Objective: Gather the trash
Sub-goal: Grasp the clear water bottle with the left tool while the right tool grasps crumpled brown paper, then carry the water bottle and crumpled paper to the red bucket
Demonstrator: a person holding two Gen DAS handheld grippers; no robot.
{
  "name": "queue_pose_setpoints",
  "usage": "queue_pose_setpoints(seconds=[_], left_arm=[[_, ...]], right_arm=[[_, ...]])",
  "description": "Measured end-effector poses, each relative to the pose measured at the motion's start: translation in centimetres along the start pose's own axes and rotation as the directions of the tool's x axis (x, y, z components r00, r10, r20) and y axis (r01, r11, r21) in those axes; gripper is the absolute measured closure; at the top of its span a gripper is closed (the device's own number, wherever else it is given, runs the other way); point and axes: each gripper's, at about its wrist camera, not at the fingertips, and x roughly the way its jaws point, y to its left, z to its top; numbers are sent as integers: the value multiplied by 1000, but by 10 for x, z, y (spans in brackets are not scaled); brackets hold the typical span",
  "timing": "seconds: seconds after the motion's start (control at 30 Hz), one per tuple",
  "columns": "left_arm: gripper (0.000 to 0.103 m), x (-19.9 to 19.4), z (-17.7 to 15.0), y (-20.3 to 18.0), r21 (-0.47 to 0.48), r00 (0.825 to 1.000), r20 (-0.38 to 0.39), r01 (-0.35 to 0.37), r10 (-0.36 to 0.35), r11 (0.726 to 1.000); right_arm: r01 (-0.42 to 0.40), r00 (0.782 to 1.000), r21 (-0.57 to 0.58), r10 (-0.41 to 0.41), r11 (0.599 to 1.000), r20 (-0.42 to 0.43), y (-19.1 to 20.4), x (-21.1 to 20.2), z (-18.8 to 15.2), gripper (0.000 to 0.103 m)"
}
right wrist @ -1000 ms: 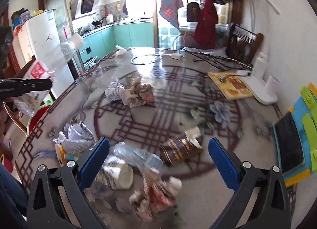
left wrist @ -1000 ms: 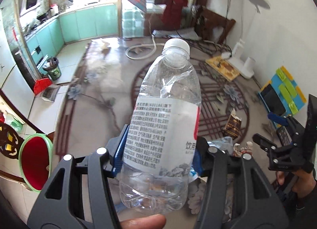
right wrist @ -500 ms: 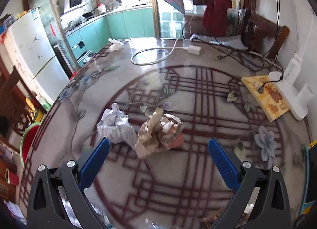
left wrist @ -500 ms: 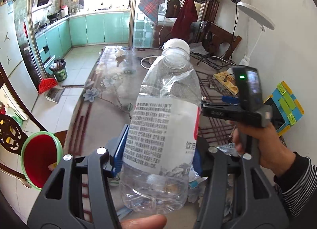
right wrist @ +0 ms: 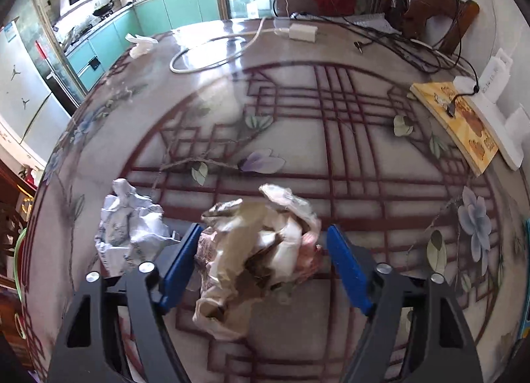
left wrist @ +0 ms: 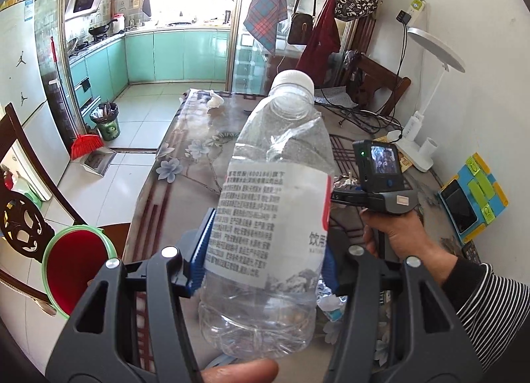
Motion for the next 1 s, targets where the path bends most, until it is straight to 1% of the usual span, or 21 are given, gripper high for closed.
queue_pose_setpoints(seconds=[0.1,0.17,0.3,0.43,0.53,0.63,0.73,0.83,0.93,1.0], left_arm=[[50,-3,1,2,-1,1000,7,2,-2,1000],[50,-4,0,5,-5,1000,10,0,0,1000],[50,-5,0,10,-14,1000,11,-5,5,1000],[50,-9,0,14,-23,1000,21,-12,13,1000],[50,-14,1,21,-39,999,33,-22,23,999],[50,-19,1,33,-55,998,43,-44,47,997],[50,-26,3,51,-69,995,52,-78,81,995],[50,-32,4,80,-110,991,59,-117,124,987],[50,-38,2,115,-192,988,54,-135,148,972],[51,-41,-1,139,-238,982,49,-165,181,957]], right_arm=[[6,1000,-15,-6,1000,1,0,2,-5,35],[7,1000,-33,-7,999,9,2,1,-6,40],[11,999,-87,-7,996,44,10,-16,-7,43],[15,994,-170,4,985,110,27,-48,-10,44],[18,985,-240,23,971,169,48,-78,-19,44],[4,977,-287,57,958,205,71,-103,-26,44],[-15,966,-341,102,940,238,99,-128,-34,44],[-49,955,-388,157,920,250,128,-147,-40,44],[-70,943,-441,204,895,264,159,-161,-46,44],[-91,937,-465,234,881,259,179,-166,-49,44]])
